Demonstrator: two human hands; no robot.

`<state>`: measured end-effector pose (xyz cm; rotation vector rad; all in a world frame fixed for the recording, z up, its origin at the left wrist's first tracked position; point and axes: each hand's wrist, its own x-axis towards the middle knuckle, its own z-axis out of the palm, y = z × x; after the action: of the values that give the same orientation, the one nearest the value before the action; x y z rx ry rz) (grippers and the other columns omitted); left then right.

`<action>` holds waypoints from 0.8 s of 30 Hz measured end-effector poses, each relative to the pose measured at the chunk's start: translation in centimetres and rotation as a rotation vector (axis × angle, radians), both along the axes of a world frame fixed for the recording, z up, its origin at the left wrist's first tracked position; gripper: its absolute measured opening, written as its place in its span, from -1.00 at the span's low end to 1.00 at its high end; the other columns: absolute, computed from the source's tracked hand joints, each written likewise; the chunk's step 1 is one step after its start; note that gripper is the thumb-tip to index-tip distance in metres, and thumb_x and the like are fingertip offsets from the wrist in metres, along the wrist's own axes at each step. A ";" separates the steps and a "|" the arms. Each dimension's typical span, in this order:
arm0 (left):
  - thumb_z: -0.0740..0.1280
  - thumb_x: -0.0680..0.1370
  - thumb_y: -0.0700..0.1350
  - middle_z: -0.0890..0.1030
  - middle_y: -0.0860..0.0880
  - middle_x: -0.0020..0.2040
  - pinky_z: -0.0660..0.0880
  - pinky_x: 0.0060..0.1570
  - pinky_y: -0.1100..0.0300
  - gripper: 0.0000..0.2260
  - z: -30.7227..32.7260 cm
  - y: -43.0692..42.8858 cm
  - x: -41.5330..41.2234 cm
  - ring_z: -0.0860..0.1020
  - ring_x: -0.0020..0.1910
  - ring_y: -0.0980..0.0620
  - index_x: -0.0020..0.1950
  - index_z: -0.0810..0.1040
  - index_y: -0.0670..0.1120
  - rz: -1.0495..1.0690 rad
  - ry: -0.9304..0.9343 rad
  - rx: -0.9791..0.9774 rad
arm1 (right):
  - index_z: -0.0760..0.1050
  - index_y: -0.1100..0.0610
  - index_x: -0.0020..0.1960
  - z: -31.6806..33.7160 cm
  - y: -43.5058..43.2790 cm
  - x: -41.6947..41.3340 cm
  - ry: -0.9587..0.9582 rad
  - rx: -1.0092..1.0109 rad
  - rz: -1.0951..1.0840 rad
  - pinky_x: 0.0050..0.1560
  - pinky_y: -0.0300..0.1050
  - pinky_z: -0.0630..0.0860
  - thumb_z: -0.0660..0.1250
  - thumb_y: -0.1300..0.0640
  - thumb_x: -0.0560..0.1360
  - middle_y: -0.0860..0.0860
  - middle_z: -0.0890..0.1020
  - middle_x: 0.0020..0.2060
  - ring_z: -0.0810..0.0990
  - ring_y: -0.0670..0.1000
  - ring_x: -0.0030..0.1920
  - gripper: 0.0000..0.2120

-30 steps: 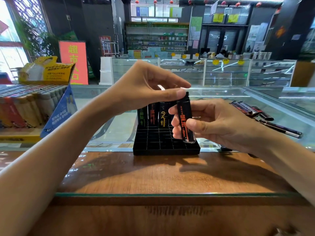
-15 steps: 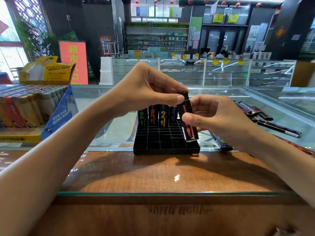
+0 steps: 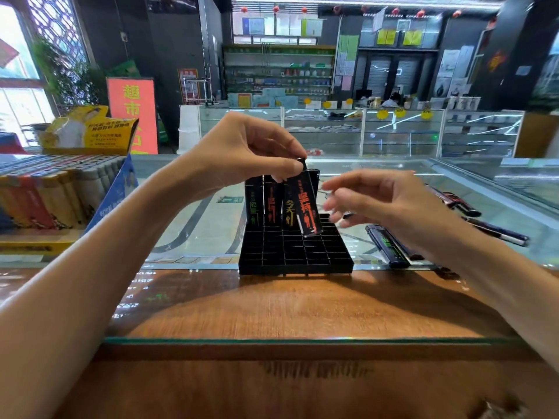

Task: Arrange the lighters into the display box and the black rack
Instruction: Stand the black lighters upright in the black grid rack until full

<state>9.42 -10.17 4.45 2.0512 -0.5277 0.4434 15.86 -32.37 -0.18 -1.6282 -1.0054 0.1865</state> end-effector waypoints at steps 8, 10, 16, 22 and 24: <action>0.42 0.38 -0.26 0.70 -0.03 -0.06 0.54 -0.01 0.26 -0.80 -0.1 -0.3 -0.1 0.65 -0.02 0.01 -0.01 0.58 -0.17 -0.157 0.013 -0.019 | 0.48 0.32 0.21 -0.1 0.7 -0.7 0.252 -0.049 0.317 -0.02 -0.14 0.54 0.13 0.09 0.55 0.13 0.64 -0.09 0.61 0.07 -0.06 -0.63; 0.41 0.39 -0.28 0.68 -0.08 0.01 0.53 0.04 0.22 -0.77 -0.2 -0.4 0.0 0.64 0.04 -0.03 0.03 0.56 -0.20 -0.186 0.005 -0.009 | 0.50 0.33 0.12 -0.3 0.7 -0.6 0.263 -0.012 0.306 -0.09 -0.20 0.53 0.20 0.15 0.52 0.08 0.60 -0.19 0.58 -0.01 -0.16 -0.70; 0.45 0.35 -0.22 0.70 -0.07 -0.06 0.57 -0.05 0.23 -0.72 -0.3 -0.8 0.2 0.67 -0.05 -0.03 0.05 0.61 -0.20 -0.111 -0.013 -0.049 | 0.55 0.26 0.03 -0.6 1.1 -0.3 0.165 0.020 0.138 -0.09 -0.19 0.56 0.36 0.08 0.38 0.04 0.64 -0.22 0.61 -0.01 -0.15 -0.69; 0.46 0.33 -0.30 0.70 -0.02 -0.08 0.58 -0.05 0.26 -0.65 0.4 0.4 -0.3 0.67 -0.07 0.03 0.11 0.59 -0.28 0.031 -0.069 0.090 | 0.56 0.17 0.02 0.1 0.1 0.5 -0.006 0.061 -0.070 -0.06 -0.15 0.58 0.33 -0.02 0.37 0.07 0.69 -0.16 0.64 0.02 -0.14 -0.68; 0.47 0.32 -0.32 0.69 -0.06 -0.08 0.60 -0.07 0.21 -0.63 0.6 0.8 -0.4 0.67 -0.09 0.02 0.11 0.59 -0.29 0.088 -0.078 0.157 | 0.56 0.14 0.01 0.5 -1.2 1.1 -0.062 0.068 -0.119 -0.06 -0.20 0.59 0.31 0.05 0.38 0.05 0.70 -0.15 0.65 -0.01 -0.13 -0.74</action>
<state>9.00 -9.37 5.05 2.2210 -0.5355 0.5510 16.96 -33.56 0.32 -1.6345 -0.9486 0.0212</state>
